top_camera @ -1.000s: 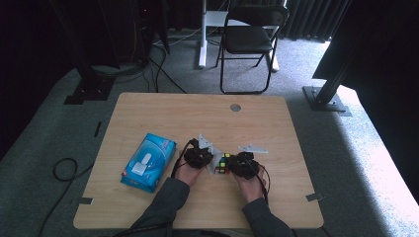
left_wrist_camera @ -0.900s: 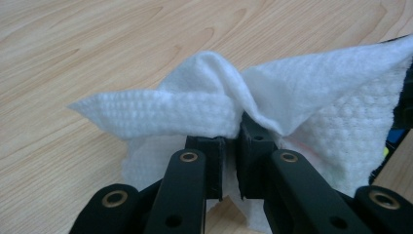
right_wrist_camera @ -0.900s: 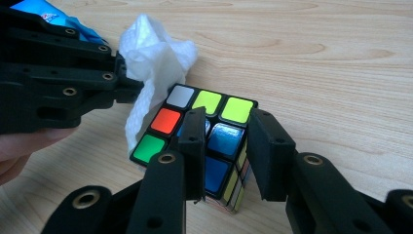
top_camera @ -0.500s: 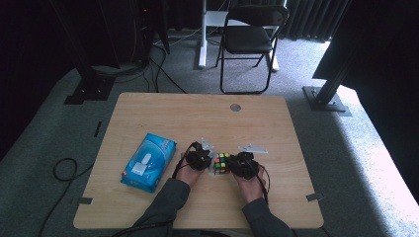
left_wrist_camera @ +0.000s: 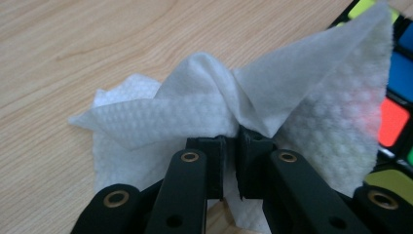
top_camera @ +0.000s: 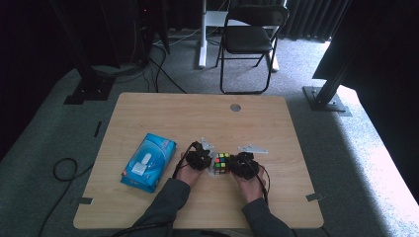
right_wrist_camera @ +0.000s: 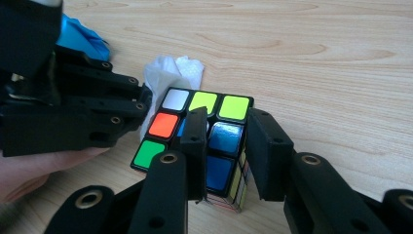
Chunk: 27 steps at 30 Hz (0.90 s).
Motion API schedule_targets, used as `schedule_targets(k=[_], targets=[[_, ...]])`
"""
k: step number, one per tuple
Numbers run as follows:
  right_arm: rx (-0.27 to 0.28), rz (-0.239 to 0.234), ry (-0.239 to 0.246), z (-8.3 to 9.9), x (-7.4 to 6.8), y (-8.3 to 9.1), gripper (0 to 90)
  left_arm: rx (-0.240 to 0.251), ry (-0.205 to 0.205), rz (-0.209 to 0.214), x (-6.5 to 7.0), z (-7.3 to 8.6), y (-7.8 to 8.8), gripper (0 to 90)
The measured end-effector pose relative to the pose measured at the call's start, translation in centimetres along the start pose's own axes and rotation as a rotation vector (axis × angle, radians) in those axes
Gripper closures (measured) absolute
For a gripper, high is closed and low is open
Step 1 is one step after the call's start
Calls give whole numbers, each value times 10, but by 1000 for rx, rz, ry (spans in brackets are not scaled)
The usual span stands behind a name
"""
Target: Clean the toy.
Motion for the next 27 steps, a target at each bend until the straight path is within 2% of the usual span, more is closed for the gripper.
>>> schedule_targets(k=[9,14,19,27], targets=[[2,-1,0,0,0,0,708,64,2,12,-4,-4,22,809],[3,-1,-1,0,0,0,708,87,-8,30,0,-3,33,800],[4,-1,0,1,0,0,707,76,-34,36,9,-4,39,804],[5,0,0,1,0,0,707,74,-44,52,15,-1,42,816]])
Point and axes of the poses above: each handheld gripper's, and its own axes: y roughly backward along the jaws, z roughly out of its underside, x roughly to its right, the point moved 1 cm from there along -y, roughly forward along the jaws, and after that the axes turned 14 degrees about -y, right-handed, at the moved point
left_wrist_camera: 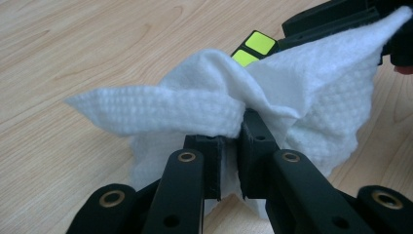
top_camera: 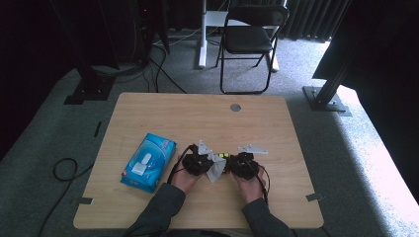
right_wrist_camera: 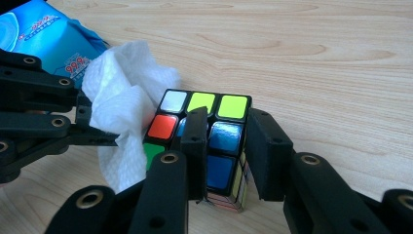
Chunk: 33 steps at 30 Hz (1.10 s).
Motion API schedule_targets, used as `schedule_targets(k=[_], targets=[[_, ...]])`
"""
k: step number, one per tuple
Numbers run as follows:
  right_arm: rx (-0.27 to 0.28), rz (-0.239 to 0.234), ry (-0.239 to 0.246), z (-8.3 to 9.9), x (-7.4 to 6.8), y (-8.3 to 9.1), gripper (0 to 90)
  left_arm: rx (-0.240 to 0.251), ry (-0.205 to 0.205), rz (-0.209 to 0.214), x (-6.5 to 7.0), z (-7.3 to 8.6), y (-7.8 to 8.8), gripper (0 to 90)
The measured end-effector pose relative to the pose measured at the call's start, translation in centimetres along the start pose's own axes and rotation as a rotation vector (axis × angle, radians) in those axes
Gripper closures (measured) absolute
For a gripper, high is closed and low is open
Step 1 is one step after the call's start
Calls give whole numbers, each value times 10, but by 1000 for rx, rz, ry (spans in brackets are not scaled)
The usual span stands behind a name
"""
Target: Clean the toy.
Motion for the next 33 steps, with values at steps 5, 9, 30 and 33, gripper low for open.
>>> schedule_targets(k=[5,9,30,33], targets=[[0,0,0,0,0,0,708,-17,-2,-10,0,2,-4,823],[0,0,0,0,0,0,707,-36,3,-9,2,7,-11,834],[3,-2,-2,0,0,0,707,-68,7,5,3,19,-27,833],[3,-4,-2,0,1,0,707,-52,10,8,3,17,-21,825]])
Point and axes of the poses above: each handheld gripper's, and its own axes: y roughly backward along the jaws, z roughly out of its underside, x roughly to its right, the point moved 1 cm from there along -y, roughly forward along the jaws, and after that the axes turned 14 degrees about -y, right-handed, at the moved point
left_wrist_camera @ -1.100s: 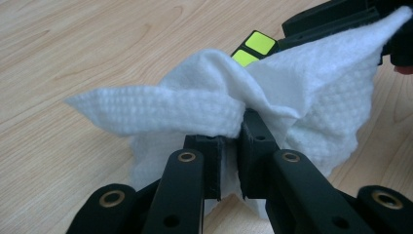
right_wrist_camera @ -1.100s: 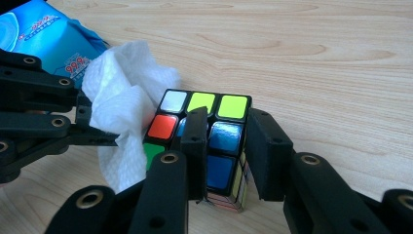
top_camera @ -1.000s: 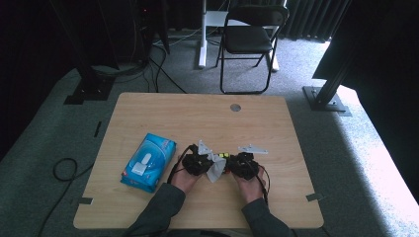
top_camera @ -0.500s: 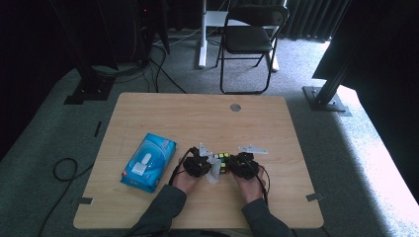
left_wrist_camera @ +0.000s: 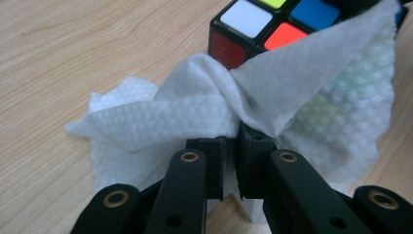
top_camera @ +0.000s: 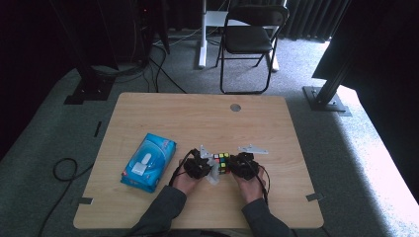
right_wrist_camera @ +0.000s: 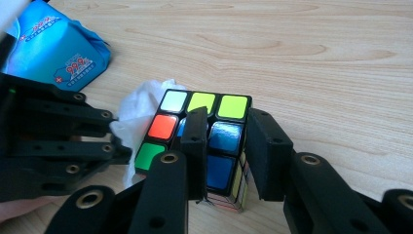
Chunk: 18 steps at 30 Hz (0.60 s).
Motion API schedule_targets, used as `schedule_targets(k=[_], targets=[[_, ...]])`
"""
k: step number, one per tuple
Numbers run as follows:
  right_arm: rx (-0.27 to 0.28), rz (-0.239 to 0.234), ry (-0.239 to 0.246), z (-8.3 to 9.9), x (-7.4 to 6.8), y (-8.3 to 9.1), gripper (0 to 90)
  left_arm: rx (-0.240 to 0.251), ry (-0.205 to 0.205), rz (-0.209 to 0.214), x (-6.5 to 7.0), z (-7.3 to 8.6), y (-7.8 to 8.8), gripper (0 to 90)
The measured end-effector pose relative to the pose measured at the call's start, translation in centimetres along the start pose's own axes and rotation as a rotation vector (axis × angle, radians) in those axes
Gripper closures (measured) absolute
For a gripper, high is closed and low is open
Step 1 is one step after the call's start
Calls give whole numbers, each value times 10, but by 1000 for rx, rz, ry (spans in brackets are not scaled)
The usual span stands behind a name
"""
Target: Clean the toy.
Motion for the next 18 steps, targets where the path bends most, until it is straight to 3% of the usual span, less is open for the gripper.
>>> schedule_targets(k=[5,10,14,18], targets=[[0,-2,0,0,0,0,707,55,0,20,1,-7,18,827],[1,0,-1,0,0,0,707,73,-19,37,4,-11,27,832],[2,0,0,0,0,0,707,65,-31,36,6,-7,25,831],[1,-1,0,0,0,0,708,19,-57,37,12,-1,14,831]])
Point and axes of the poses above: each handheld gripper's, and its own axes: y roughly backward along the jaws, z roughly out of its underside, x roughly to its right, the point moved 1 cm from there along -y, roughly forward along the jaws, and after that the axes turned 14 degrees about -y, right-handed, at the moved point
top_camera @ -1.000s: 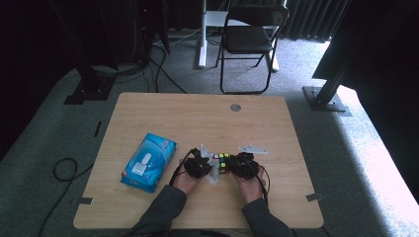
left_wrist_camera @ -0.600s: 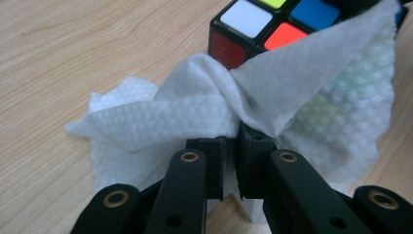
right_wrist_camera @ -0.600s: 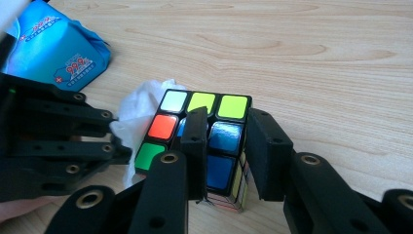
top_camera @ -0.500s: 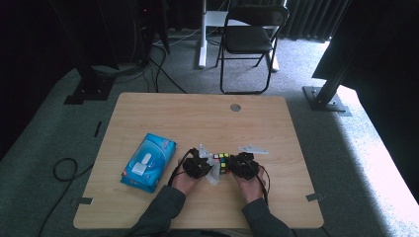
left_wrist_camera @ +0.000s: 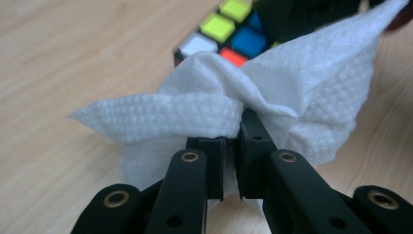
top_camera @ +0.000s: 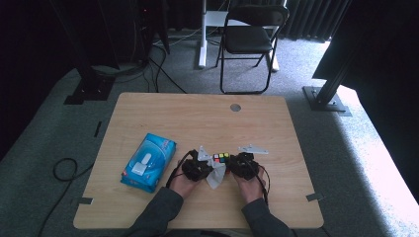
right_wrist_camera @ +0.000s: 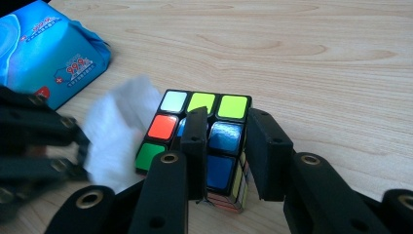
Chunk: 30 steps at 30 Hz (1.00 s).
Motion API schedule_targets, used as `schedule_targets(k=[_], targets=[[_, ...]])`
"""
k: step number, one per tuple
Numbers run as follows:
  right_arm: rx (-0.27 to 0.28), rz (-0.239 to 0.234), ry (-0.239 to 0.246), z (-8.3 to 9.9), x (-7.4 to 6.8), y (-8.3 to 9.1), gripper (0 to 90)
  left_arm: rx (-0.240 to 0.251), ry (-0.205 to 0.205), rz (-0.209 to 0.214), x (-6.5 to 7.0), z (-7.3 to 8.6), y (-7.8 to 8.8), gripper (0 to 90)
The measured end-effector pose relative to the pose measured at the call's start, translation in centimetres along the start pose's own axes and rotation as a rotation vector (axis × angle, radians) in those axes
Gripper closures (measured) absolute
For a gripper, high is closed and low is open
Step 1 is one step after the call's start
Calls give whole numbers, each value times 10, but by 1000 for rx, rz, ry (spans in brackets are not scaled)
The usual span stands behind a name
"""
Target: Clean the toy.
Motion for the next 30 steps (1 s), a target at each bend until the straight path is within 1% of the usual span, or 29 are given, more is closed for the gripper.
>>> schedule_targets(k=[3,5,7,11,13,18,21,24,25,26,30], targets=[[1,0,-1,0,0,0,709,-22,3,4,2,4,-7,832],[1,2,0,0,0,0,709,-30,9,-1,2,5,-11,831],[1,2,0,0,0,0,710,-40,7,-10,2,6,-15,831],[2,2,0,0,0,0,710,-40,-2,-18,1,6,-16,831],[2,3,1,0,0,0,710,-36,14,-12,0,7,-16,830],[4,1,5,0,0,0,709,-22,49,-13,-7,7,-17,829],[3,-3,5,0,1,0,708,-22,49,-19,-10,6,-18,830],[-6,-15,-1,0,1,0,708,-17,65,-28,-16,5,-17,833],[-6,-15,-1,0,1,0,708,-17,65,-28,-16,5,-17,834],[-11,-23,1,0,2,0,707,-7,80,-39,-21,3,-15,834],[-19,-46,2,0,2,-1,705,7,96,-59,-32,-1,-10,834]])
Point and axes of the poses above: each handheld gripper's, and its own axes: y roughly backward along the jaws, z roughly out of its underside, x roughly to its right, the point moved 1 cm from there along -y, roughly forward along the jaws, and after that the axes turned 14 degrees about -y, right-handed, at the moved point
